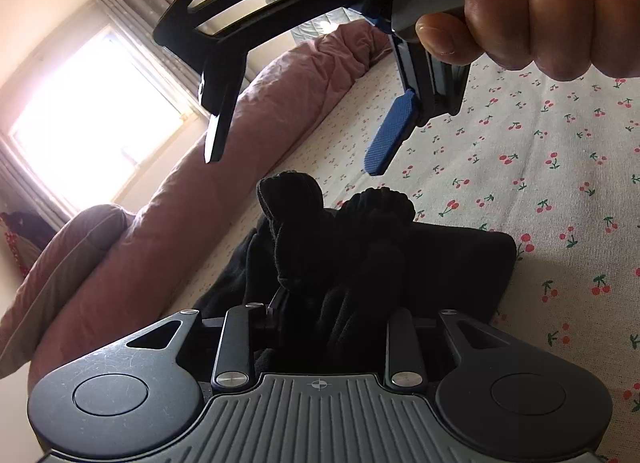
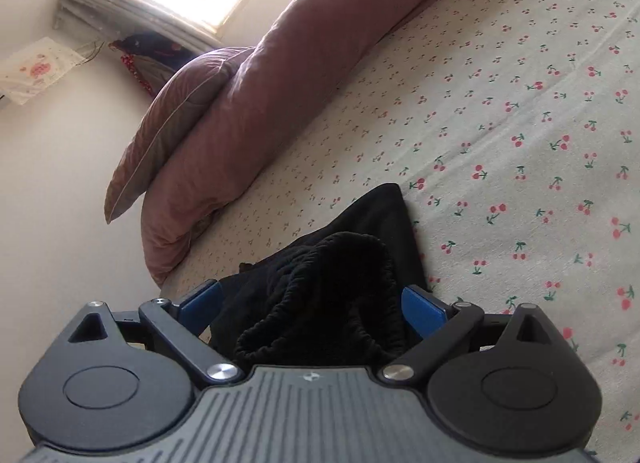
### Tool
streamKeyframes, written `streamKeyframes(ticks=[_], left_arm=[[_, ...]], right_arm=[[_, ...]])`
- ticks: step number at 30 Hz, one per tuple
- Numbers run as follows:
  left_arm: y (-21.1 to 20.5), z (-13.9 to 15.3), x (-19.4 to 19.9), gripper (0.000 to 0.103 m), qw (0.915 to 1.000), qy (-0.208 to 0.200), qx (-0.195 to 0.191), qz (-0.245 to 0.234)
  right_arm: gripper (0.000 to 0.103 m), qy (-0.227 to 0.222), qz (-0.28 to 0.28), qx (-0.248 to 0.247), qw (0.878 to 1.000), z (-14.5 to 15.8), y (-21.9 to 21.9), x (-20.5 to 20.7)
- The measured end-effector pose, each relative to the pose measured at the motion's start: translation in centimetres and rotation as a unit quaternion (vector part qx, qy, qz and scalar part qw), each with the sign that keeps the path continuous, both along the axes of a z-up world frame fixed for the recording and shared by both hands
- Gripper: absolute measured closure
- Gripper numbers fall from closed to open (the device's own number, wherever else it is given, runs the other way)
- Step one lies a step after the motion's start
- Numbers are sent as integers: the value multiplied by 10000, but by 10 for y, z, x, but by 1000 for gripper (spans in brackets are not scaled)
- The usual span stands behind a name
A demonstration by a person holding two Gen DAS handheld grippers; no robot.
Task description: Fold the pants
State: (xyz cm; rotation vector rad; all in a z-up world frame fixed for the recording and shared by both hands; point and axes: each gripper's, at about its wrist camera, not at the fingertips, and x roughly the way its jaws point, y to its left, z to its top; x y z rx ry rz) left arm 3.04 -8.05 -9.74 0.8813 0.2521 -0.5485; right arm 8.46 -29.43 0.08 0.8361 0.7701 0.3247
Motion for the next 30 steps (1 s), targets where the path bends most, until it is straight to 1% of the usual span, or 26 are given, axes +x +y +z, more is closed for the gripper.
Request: streamKeyframes(ticks=[1,2,3,4,5,6,7,8,10,12,14,15,17,19,21,22,23,24,25,27,28,29,30], left_arm=[[2,-1,-2,76,10000,-19,35,-27],[2,-2,-3,75,10000,-20,69,-49],[2,-2,-2,75,9999,-4,101,-57],[3,-3,-2,74,9999,22,119,-74],[4,-4,-2,72,9998,67,144,-85],[6,-5,-1,70,9997,113,154,-117],[9,-6,-1,66,9996,138,120,-200],[12,-6,-1,64,9995,174,62,-273],[20,-1,0,62,9987,320,-91,-385],[28,7,2,59,9966,592,-289,-493],[41,17,6,58,9912,1002,-569,-655],[47,22,8,58,9876,1193,-701,-740],[64,33,13,58,9771,1569,-1121,-900],[84,45,23,57,9616,1928,-1703,-961],[105,58,31,52,9443,2076,-2361,-973],[117,65,36,47,9332,2137,-2736,-929],[125,70,42,41,9243,2174,-3028,-819],[131,72,49,37,9164,2228,-3268,-616],[134,70,63,34,9104,2313,-3424,-208],[132,59,87,36,9021,2510,-3458,607],[130,49,100,38,8939,2670,-3472,954],[128,40,107,39,8861,2812,-3496,1163],[125,31,112,39,8795,2945,-3501,1313]], right_arm=[[13,-11,79,-132,9999,0,8,3],[24,-18,88,-297,9995,-1,15,5],[30,9,21,-479,9988,-3,19,7],[42,55,27,-610,9981,-5,23,9],[59,104,58,-696,9975,-7,24,11],[70,211,55,-775,9968,-9,23,12],[86,262,68,-767,9967,-10,22,13],[91,242,111,-718,9971,-10,19,11],[94,194,193,-772,9966,-7,17,10],[94,158,257,-903,9955,-6,18,8],[95,203,243,-903,9954,-9,15,8],[95,240,229,-868,9957,-11,13,9],[94,308,222,-762,9964,-16,8,10],[93,373,261,-710,9964,-20,5,12],[92,517,271,-716,9957,-24,4,12],[88,562,231,-723,9955,-26,4,12],[80,600,163,-738,9953,-27,4,10],[76,613,131,-797,9948,-28,6,9],[70,602,125,-903,9940,-29,10,7],[66,559,141,-1165,9915,-27,16,6],[58,565,92,-1366,9890,-23,18,5],[46,566,9,-1600,9855,-19,19,4],[44,533,-77,-1760,9829,-14,21,1]])
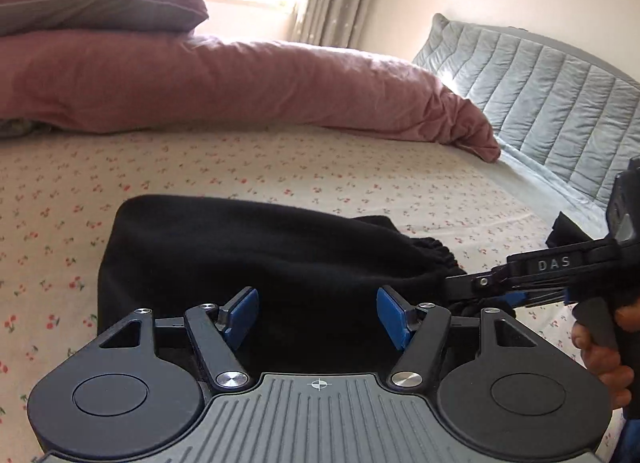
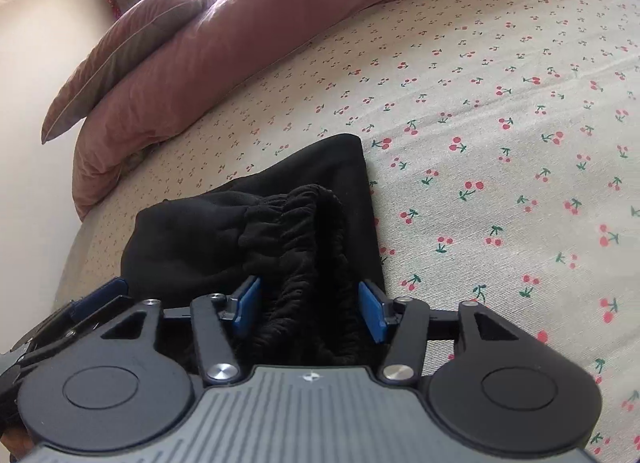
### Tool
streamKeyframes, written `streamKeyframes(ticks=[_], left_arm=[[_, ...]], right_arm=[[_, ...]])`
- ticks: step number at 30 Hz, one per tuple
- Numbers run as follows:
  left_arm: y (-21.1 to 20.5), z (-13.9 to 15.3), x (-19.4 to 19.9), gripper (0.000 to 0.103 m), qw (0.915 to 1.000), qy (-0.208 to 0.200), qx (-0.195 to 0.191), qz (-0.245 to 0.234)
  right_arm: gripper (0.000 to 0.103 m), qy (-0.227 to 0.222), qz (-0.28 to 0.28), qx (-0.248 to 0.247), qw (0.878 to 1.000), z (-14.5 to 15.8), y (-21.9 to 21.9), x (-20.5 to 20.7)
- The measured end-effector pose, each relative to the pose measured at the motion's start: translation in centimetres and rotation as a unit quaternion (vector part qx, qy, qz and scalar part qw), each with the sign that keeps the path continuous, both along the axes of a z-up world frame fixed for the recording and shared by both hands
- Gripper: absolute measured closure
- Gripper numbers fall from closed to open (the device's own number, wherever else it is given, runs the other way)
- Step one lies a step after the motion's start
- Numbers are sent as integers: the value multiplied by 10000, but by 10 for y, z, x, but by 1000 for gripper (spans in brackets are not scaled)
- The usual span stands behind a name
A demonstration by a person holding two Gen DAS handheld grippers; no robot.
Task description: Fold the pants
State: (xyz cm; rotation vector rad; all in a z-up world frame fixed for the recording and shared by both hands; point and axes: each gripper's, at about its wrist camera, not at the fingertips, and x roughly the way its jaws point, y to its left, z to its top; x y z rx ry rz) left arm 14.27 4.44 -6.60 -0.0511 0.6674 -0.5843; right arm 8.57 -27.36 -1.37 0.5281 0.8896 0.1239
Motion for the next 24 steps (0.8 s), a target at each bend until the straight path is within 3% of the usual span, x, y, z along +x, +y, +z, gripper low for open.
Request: streamKeyframes(ticks=[2,4,7,9,11,13,14,17,18,21,24], left_arm=[[-11,-14,-1,39,9996,159,218,75],[-28,-19,-12,38,9986,-23,527,13],[-39,-17,-20,38,9992,-16,388,-1],[-39,-16,-21,38,9996,41,273,-5],[-39,-16,-22,38,9996,33,288,-36],[-35,-16,-21,38,9995,77,282,-101],[-33,-17,-19,38,9993,135,330,-121],[-24,-15,-19,38,9990,166,402,123],[-19,-12,-21,38,9987,110,408,291],[0,-3,-23,38,9987,49,59,511],[6,-11,-21,37,9974,252,187,654]], right_arm=[[44,-192,-52,-120,9997,12,4,-7],[44,-662,22,-322,9973,30,13,-19],[45,-1378,290,-514,9887,54,32,-35],[55,-1608,578,-296,9849,60,42,-39],[79,-1182,733,-39,9903,50,45,-31],[91,-540,595,-72,9967,25,42,-17],[103,-266,478,-74,9985,10,37,-10],[103,-52,396,416,9983,-12,19,-5],[103,-50,474,368,9982,-11,20,-5],[103,-255,836,-563,9946,2,43,-10],[103,-526,993,-1392,9839,12,67,-16]])
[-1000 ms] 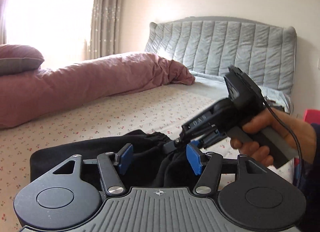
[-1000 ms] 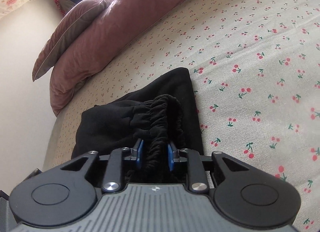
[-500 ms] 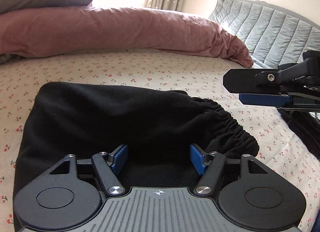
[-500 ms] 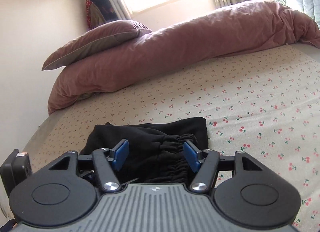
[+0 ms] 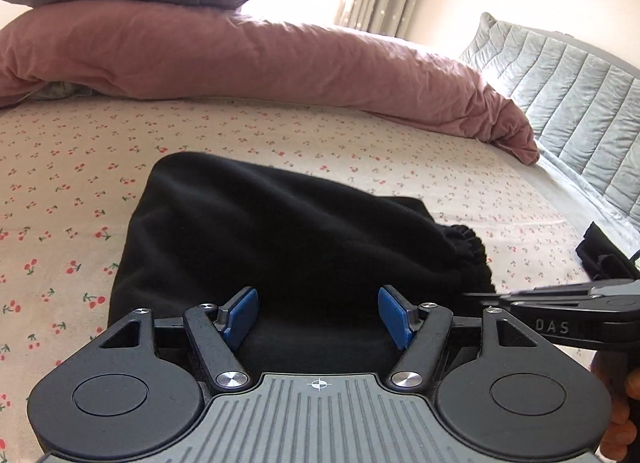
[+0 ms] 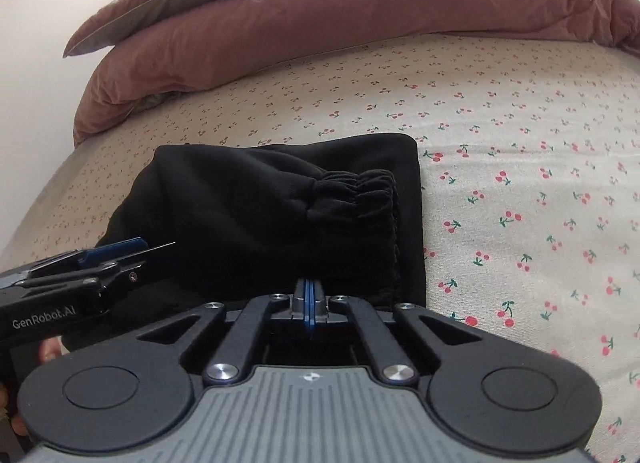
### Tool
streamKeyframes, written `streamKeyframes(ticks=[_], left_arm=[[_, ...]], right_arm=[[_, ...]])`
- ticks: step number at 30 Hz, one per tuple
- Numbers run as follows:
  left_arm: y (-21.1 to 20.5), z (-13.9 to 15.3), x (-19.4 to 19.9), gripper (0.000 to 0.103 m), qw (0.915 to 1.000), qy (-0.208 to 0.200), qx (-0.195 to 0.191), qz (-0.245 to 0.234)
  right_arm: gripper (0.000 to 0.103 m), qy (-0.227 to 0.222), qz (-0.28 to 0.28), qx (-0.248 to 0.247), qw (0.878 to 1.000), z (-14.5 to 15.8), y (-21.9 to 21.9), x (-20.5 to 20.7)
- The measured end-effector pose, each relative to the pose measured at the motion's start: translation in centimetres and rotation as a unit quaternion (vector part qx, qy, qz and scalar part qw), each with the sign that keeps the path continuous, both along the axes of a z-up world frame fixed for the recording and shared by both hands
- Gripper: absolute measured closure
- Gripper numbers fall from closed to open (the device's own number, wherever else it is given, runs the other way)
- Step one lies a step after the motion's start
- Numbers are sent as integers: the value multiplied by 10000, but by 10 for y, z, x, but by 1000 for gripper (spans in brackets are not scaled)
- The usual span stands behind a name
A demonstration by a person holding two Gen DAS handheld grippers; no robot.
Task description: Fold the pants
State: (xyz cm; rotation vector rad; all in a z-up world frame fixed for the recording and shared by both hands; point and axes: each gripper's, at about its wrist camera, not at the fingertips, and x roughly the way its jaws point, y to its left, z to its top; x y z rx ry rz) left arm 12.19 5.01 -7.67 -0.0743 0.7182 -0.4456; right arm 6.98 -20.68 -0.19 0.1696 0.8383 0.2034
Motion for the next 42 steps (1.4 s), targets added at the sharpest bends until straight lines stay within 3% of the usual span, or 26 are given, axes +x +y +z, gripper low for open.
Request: streamKeyframes(ticks=[3,5,7,11,14,16,19,31,33,36,39,42], left_arm=[[-3,-10,-4,35,9996,-105,222,-106],[-3,-9,-6,35,9996,-143,208,-129],[5,-5,-6,35,9999,-97,-14,-67],[20,5,-11,35,9997,-249,-58,66],[29,6,-12,35,9995,-297,21,102],[29,-1,-13,36,9996,-228,181,9],[25,-8,-25,36,9976,-504,464,-136],[44,-16,-63,36,9944,-636,558,-634],[50,-9,-59,36,9954,-536,375,-697],[65,8,-40,36,9974,-383,-274,-547],[66,21,-8,36,9971,-362,-607,-284],[63,18,40,36,9963,75,-854,-62]], right_arm=[[103,-566,217,-622,9962,15,21,-14],[101,-955,560,-664,9916,27,34,-28],[100,-1042,835,-586,9893,31,41,-33],[103,-244,696,-821,9939,2,38,-13],[103,133,608,-388,9973,-8,21,1],[103,202,641,-376,9970,-9,18,4],[103,207,691,-490,9962,-10,21,4],[103,162,723,-558,9957,-11,29,-1],[103,169,687,-536,9961,-10,29,-1],[103,197,619,-461,9968,-10,28,0],[103,217,601,-431,9970,-11,27,1],[103,241,594,-386,9972,-11,25,2]])
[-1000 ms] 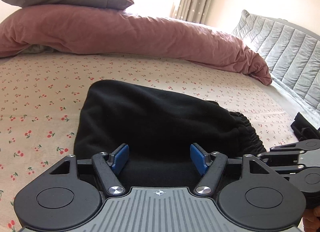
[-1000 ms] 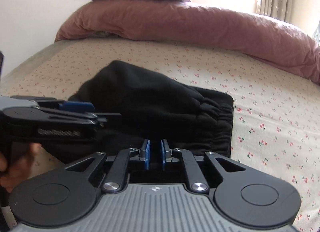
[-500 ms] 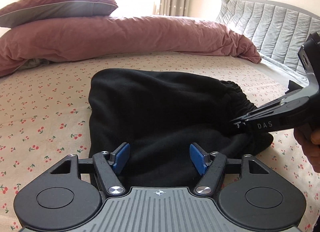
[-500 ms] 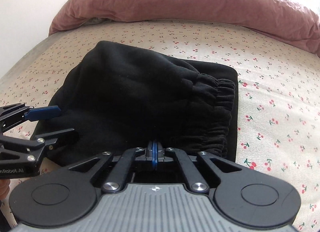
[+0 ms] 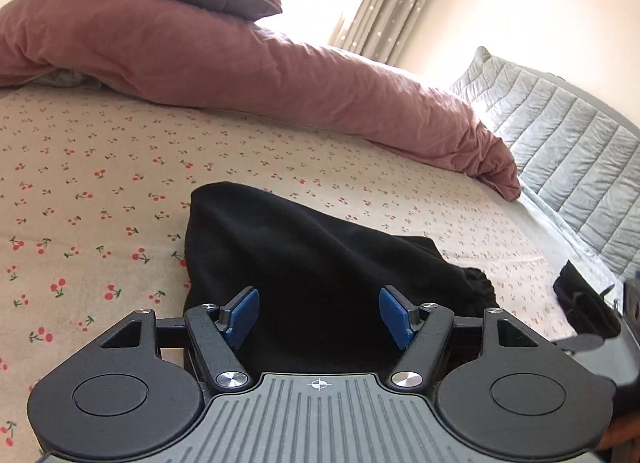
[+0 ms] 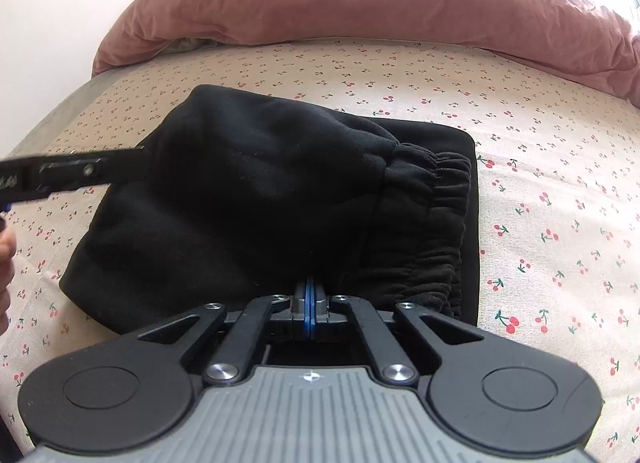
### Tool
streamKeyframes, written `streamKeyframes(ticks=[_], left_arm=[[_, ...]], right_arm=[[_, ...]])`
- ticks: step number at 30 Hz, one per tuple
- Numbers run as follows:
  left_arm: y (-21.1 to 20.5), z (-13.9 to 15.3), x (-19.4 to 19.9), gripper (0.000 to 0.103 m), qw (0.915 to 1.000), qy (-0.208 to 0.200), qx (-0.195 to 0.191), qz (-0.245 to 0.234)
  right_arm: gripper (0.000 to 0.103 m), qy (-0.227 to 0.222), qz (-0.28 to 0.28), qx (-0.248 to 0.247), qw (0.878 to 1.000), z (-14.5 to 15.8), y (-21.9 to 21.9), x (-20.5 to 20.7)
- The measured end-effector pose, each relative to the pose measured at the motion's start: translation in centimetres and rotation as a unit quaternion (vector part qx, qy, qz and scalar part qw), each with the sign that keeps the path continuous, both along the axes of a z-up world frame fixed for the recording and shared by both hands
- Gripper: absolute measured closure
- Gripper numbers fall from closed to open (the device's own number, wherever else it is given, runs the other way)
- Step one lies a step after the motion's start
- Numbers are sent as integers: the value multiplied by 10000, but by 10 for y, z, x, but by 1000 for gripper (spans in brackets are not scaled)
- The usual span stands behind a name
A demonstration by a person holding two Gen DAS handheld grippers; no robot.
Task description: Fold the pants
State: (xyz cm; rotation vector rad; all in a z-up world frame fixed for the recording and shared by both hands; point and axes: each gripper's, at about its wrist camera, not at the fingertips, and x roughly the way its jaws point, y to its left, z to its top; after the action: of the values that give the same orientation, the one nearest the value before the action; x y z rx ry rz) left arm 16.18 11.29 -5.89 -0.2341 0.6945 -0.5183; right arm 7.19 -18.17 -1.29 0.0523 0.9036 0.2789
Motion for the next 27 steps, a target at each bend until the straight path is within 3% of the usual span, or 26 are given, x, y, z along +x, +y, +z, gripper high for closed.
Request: streamKeyframes(ticks=[4,7,10,14,17,21,22,23,24,25,26,27], left_arm=[[-12,-8,57,37,9996,254,66,144],[-24,-16,93,37,9967,378,588,411],[-22,-34,117,40,9948,666,509,574],[-31,-35,117,39,9941,560,748,550],[-28,-31,110,39,9946,350,719,657],[-7,1,87,38,9940,-59,633,893],[1,10,78,36,9943,-172,562,893],[7,15,70,32,9945,-229,508,885],[13,18,61,30,9948,-250,468,864],[17,18,52,27,9954,-232,472,806],[19,17,46,25,9958,-177,516,741],[21,16,41,25,9957,-113,565,726]], right_arm=[[103,-9,-20,59,10000,-2,-2,-1],[103,37,-55,204,9998,-5,-6,0],[103,88,-52,336,9994,-8,-10,1],[103,145,-22,486,9987,-9,-12,2],[103,169,-11,600,9981,-6,-15,2],[103,-21,3,989,9951,9,-34,-1],[97,-136,-50,1129,9935,16,-40,-3],[81,-266,-127,1288,9912,23,-47,-5],[71,-376,-257,1363,9896,28,-53,-7],[42,-535,-448,1308,9889,32,-59,-8],[22,-688,-628,1156,9889,35,-62,-8],[14,-761,-766,1000,9891,34,-65,-7]])
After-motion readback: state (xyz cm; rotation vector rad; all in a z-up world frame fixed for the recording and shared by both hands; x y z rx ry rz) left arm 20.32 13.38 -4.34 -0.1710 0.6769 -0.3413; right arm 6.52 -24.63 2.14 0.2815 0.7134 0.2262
